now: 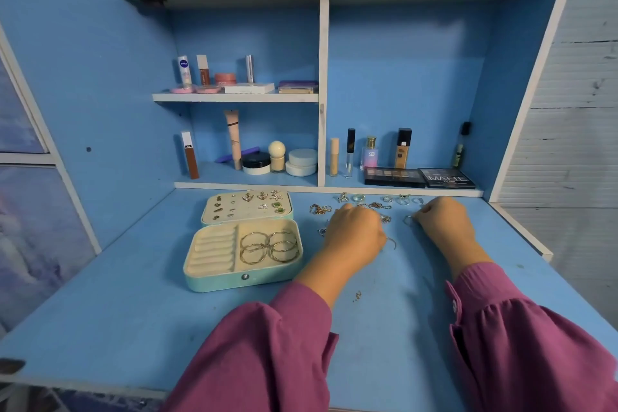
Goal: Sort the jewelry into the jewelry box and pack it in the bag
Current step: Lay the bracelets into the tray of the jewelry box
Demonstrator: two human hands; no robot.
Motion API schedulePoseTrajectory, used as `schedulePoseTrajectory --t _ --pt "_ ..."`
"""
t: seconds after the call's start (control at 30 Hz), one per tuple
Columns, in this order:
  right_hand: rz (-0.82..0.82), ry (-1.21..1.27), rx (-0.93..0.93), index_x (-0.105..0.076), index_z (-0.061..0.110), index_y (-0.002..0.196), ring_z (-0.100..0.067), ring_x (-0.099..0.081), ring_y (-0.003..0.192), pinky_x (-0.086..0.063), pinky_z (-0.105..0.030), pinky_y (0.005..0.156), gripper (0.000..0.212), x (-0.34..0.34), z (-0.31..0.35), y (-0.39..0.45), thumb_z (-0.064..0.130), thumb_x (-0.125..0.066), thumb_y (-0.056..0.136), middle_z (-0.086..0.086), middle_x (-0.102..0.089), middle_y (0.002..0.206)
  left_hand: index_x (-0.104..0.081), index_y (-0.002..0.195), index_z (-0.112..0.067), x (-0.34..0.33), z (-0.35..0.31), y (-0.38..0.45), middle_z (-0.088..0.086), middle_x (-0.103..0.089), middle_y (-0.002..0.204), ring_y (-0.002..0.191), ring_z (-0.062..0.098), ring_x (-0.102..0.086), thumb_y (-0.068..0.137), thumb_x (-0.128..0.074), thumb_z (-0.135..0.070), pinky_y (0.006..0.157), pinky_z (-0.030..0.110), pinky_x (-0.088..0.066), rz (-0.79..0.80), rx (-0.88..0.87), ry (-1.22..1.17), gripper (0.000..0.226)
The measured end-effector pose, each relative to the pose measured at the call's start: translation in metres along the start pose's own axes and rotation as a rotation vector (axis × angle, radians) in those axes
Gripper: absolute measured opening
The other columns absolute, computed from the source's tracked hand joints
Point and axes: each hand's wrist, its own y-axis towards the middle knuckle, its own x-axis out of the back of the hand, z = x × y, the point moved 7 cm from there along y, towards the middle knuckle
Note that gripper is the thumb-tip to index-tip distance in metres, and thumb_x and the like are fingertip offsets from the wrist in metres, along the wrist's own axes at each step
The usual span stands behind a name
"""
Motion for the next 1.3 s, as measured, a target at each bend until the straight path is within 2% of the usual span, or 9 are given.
schedulePoseTrajectory --t 0.1,0.2,0.27,0.37,0.57,0.7,0.8,1.07,1.3 --pt "-0.019 0.027 0.007 -0.069 -0.004 0.087 -0.032 -0.057 0.073 -0.039 -0.029 0.06 0.024 -0.001 0.005 -0.002 0.019 -0.067 0.082 -0.021 -0.066 0.085 -0.067 0.074 -0.009 0.02 0.013 -0.005 0.009 -0.067 0.093 0.106 0.027 -0.049 0.085 -0.053 -0.011 0.082 0.035 -0.047 -0.06 0.033 -0.044 0.018" --pt "-0.056 0.132 0.085 -0.06 -0.006 0.069 -0.02 -0.035 0.057 -0.029 -0.028 0.052 0.024 -0.003 0.024 -0.006 0.013 -0.062 0.084 -0.012 -0.047 0.058 -0.071 0.075 -0.011 0.048 0.036 -0.014 0.006 -0.069 0.088 0.096 0.022 -0.054 0.086 -0.057 -0.014 0.079 0.034 -0.049 -0.14 0.058 -0.077 0.018" --pt "-0.038 0.218 0.173 -0.054 -0.003 0.062 -0.018 -0.03 0.055 -0.026 -0.027 0.052 0.029 -0.009 0.045 -0.017 0.014 -0.063 0.084 -0.008 -0.04 0.057 -0.071 0.074 -0.013 0.068 0.058 -0.023 0.004 -0.068 0.085 0.09 0.022 -0.057 0.084 -0.059 -0.014 0.078 0.035 -0.051 -0.203 0.075 -0.07 0.016" --pt "0.026 0.331 0.295 -0.062 -0.007 0.07 -0.014 -0.038 0.05 -0.033 -0.024 0.049 0.028 -0.021 0.079 -0.045 0.016 -0.068 0.084 -0.006 -0.052 0.058 -0.069 0.075 -0.017 0.094 0.092 -0.039 -0.009 -0.057 0.076 0.09 0.016 -0.05 0.084 -0.061 -0.015 0.077 0.03 -0.043 -0.263 0.091 -0.03 0.013" --pt "0.203 0.437 0.446 -0.066 0.016 0.066 -0.002 -0.049 0.052 -0.035 -0.007 0.044 0.018 -0.051 0.133 -0.104 0.019 -0.07 0.083 0.008 -0.06 0.06 -0.065 0.064 -0.023 0.107 0.141 -0.065 -0.013 -0.047 0.063 0.081 0.008 -0.042 0.078 -0.069 -0.011 0.079 0.024 -0.038 -0.177 0.075 -0.035 0.018" --pt "0.326 0.355 0.53 -0.068 0.014 0.066 -0.004 -0.049 0.054 -0.04 -0.016 0.053 0.016 -0.072 0.149 -0.132 0.019 -0.07 0.082 0.002 -0.063 0.064 -0.07 0.066 -0.022 0.101 0.146 -0.073 -0.012 -0.05 0.062 0.078 0.003 -0.043 0.076 -0.072 -0.01 0.073 0.016 -0.034 -0.091 0.057 -0.065 0.016" --pt "0.379 0.274 0.572 -0.059 0.026 0.056 -0.001 -0.047 0.051 -0.034 -0.012 0.048 0.028 -0.08 0.152 -0.142 0.02 -0.072 0.081 0.012 -0.055 0.057 -0.073 0.07 -0.017 0.097 0.144 -0.075 -0.01 -0.054 0.064 0.082 0.004 -0.043 0.075 -0.071 -0.009 0.069 0.01 -0.035 -0.056 0.041 -0.067 0.01" --pt "0.39 0.2 0.572 -0.074 0.009 0.076 -0.016 -0.063 0.078 -0.053 -0.035 0.071 0.013 -0.079 0.151 -0.139 0.022 -0.075 0.077 -0.002 -0.069 0.081 -0.068 0.06 -0.023 0.092 0.145 -0.078 -0.024 -0.056 0.058 0.081 -0.005 -0.046 0.074 -0.071 -0.007 0.088 0.013 -0.03 0.014 0.022 -0.115 0.022" --pt "0.394 0.244 0.539 -0.077 0.014 0.077 -0.011 -0.059 0.066 -0.048 -0.03 0.062 0.01 -0.079 0.148 -0.136 0.023 -0.074 0.08 -0.001 -0.07 0.078 -0.074 0.066 -0.014 0.094 0.15 -0.075 -0.027 -0.057 0.058 0.079 -0.007 -0.048 0.075 -0.076 -0.01 0.079 0.013 -0.035 -0.01 0.064 -0.212 0.009"
